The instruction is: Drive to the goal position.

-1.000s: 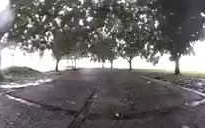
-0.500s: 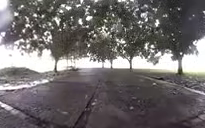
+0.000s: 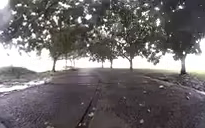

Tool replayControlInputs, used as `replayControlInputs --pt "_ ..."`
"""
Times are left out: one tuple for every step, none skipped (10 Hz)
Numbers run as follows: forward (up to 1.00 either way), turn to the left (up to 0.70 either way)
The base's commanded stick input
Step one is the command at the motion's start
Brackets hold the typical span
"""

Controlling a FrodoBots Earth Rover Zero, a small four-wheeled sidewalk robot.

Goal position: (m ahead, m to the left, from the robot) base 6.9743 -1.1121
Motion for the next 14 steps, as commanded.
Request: replayControlInputs --pt "0.7 0.0" --pt "0.7 0.0" --pt "0.7 0.0" --pt "0.7 0.0" --pt "0.7 0.0" --pt "0.7 0.0" --pt "0.7 0.0" --pt "0.7 0.0" --pt "0.7 0.0" --pt "0.7 0.0" --pt "0.7 0.0" --pt "0.7 0.0" --pt "0.7 0.0" --pt "0.7 0.0"
